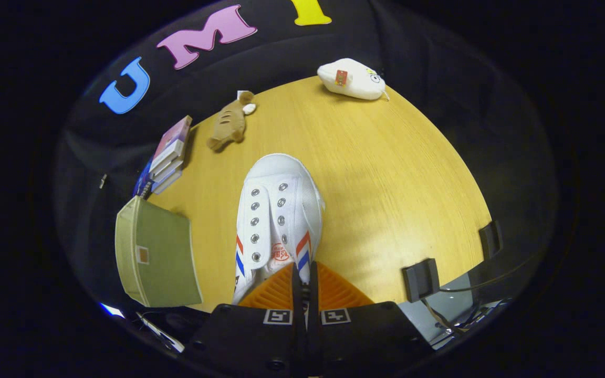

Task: Open the storage box then place both shoes into the box .Put the left shoe in first, then the right shoe, with the right side of both shoes facing outward in a uniform manner.

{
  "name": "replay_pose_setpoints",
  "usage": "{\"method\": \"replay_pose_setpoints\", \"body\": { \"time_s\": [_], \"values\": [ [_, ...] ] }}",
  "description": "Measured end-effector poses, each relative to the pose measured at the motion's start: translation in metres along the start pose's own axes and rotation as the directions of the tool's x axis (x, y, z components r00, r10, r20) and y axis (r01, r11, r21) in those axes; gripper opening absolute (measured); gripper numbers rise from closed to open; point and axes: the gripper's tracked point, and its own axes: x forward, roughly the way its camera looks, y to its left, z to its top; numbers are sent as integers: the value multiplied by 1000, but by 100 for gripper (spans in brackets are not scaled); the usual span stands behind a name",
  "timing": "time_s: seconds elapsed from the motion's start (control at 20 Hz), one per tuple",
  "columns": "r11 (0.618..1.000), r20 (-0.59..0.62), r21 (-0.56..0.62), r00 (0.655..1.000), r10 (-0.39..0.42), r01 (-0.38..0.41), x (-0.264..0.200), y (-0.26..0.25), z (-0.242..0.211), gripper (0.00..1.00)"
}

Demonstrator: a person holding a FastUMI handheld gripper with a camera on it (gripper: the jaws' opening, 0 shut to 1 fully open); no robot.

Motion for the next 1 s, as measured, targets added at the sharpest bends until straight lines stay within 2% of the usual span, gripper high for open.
{"method": "replay_pose_setpoints", "body": {
  "time_s": [0.45,0.75,1.0],
  "values": [
    [983,52,66,984,168,-171,-45,152,-2,5],
    [974,58,-22,973,225,-225,-47,234,-15,5],
    [956,15,-62,957,289,-288,-39,297,-29,5]
  ]
}}
